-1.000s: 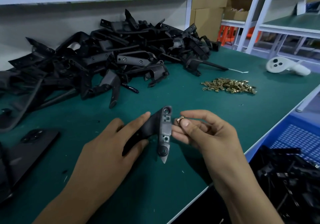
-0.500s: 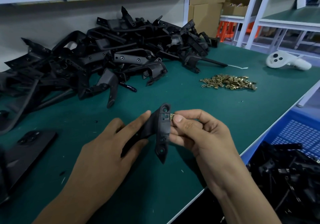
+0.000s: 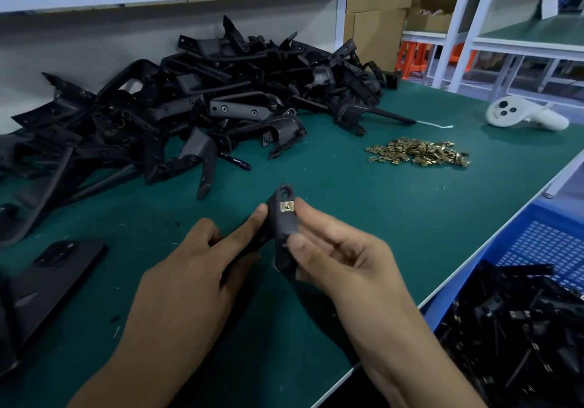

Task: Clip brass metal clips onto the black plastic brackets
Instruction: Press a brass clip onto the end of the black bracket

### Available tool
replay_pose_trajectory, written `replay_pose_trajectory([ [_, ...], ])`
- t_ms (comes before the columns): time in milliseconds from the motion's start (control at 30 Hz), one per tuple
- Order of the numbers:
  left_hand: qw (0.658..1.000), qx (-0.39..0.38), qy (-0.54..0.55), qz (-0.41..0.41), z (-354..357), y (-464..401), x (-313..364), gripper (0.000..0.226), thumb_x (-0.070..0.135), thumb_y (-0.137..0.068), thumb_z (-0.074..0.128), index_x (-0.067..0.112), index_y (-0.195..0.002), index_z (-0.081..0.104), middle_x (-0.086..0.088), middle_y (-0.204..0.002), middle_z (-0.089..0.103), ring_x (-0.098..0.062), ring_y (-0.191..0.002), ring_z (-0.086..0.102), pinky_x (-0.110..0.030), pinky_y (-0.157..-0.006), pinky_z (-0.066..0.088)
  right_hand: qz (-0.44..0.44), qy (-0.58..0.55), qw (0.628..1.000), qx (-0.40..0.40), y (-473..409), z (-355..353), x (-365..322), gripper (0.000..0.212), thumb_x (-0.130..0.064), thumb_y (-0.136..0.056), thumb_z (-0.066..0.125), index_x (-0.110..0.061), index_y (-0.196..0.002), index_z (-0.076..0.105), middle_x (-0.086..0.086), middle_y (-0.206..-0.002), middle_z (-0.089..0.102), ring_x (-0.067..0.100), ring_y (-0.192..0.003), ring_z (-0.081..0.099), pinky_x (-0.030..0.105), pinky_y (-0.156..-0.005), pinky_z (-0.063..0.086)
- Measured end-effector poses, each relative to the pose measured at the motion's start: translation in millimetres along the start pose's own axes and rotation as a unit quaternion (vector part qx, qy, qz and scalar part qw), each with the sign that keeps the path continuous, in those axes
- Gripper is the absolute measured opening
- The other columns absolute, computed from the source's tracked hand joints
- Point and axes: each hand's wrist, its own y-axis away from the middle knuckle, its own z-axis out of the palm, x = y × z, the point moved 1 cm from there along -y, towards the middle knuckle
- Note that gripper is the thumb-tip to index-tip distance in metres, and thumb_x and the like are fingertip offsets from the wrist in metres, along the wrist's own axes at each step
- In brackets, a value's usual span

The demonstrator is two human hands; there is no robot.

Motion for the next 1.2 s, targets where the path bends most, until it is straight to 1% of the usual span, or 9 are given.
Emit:
replay_pose_trajectory([
  [167,1.000,0.000,-0.009,-0.009,1,-1,1,0.060,0.057,-0.093,0.048,0.059,-0.151,0.035,0.012,-0.082,0.039,-0.007,-0.055,0.046,-0.032,-0.041,0.045,0.024,0.003,0.998,-0.064,-2,-5,-3,0.040,-0.010,-0.102,0.062,-0.022,-0.140,0.060,-0.005,-0.131,0.071,0.012,-0.126,0.064,0.041,-0.108,0.051],
  [267,1.000,-0.005,-0.009,-0.001,1,-1,2,0.061,0.059,-0.090,0.049,0.064,-0.149,0.034,0.014,-0.078,0.041,-0.006,-0.052,0.046,-0.028,-0.040,0.044,-0.010,0.108,0.993,0.053,-17,-35,-9,0.026,-0.018,-0.099,0.067,-0.025,-0.124,0.069,-0.008,-0.117,0.076,0.012,-0.115,0.069,0.035,-0.101,0.056],
  [367,1.000,-0.022,-0.012,-0.008,3,-2,1,0.060,0.062,-0.088,0.054,0.070,-0.144,0.035,0.016,-0.076,0.045,-0.004,-0.055,0.048,-0.025,-0.043,0.044,-0.083,0.329,0.920,0.196,-38,-75,-20,0.019,-0.018,-0.097,0.069,-0.026,-0.113,0.072,-0.009,-0.102,0.076,0.008,-0.099,0.071,0.031,-0.096,0.054],
  [500,0.999,-0.032,-0.022,-0.019,5,-3,1,0.061,0.070,-0.085,0.042,0.067,-0.146,0.036,0.018,-0.079,0.047,-0.002,-0.060,0.050,-0.025,-0.046,0.047,-0.089,0.594,0.768,0.223,-78,-130,-38,0.026,-0.017,-0.095,0.068,-0.015,-0.121,0.071,0.003,-0.102,0.065,0.020,-0.095,0.063,0.020,-0.086,0.039],
  [633,0.999,-0.027,-0.026,-0.024,4,-3,2,0.060,0.069,-0.085,0.042,0.051,-0.141,0.052,0.019,-0.081,0.048,-0.002,-0.061,0.051,-0.019,-0.043,0.039,-0.071,0.667,0.719,0.182,-113,-152,-47,0.036,-0.020,-0.098,0.064,-0.011,-0.133,0.066,0.013,-0.103,0.057,0.032,-0.110,0.053,0.030,-0.093,0.039],
  [767,0.999,-0.015,-0.026,-0.030,6,-2,-1,0.059,0.071,-0.085,0.040,0.049,-0.137,0.056,0.021,-0.085,0.049,-0.003,-0.070,0.053,-0.016,-0.049,0.035,-0.079,0.710,0.676,0.178,-122,-153,-42,0.029,-0.025,-0.100,0.061,-0.012,-0.124,0.070,0.016,-0.104,0.053,0.039,-0.110,0.051,0.039,-0.092,0.045],
  [967,1.000,-0.001,-0.011,-0.014,10,-4,-5,0.053,0.065,-0.087,0.055,0.045,-0.136,0.060,0.020,-0.089,0.047,-0.007,-0.085,0.050,-0.021,-0.058,0.037,-0.122,0.670,0.719,0.135,-102,-137,-48,0.011,-0.026,-0.091,0.076,-0.018,-0.092,0.069,0.002,-0.094,0.054,0.018,-0.082,0.056,0.030,-0.077,0.048],
  [1033,1.000,-0.004,0.004,-0.012,10,-4,-6,0.051,0.062,-0.087,0.058,0.044,-0.135,0.061,0.021,-0.092,0.048,-0.007,-0.086,0.049,-0.022,-0.061,0.040,-0.124,0.648,0.744,0.104,-84,-122,-50,0.009,-0.022,-0.088,0.080,-0.020,-0.086,0.071,-0.001,-0.089,0.057,0.006,-0.076,0.054,0.012,-0.071,0.041],
  [1200,0.999,-0.001,0.040,-0.016,8,-3,-3,0.049,0.063,-0.086,0.060,0.046,-0.132,0.061,0.021,-0.097,0.052,-0.004,-0.087,0.055,-0.025,-0.067,0.048,-0.126,0.579,0.804,0.049,-19,-76,-30,0.019,-0.024,-0.078,0.088,-0.031,-0.074,0.071,-0.012,-0.078,0.064,0.005,-0.076,0.060,0.008,-0.065,0.039],
])
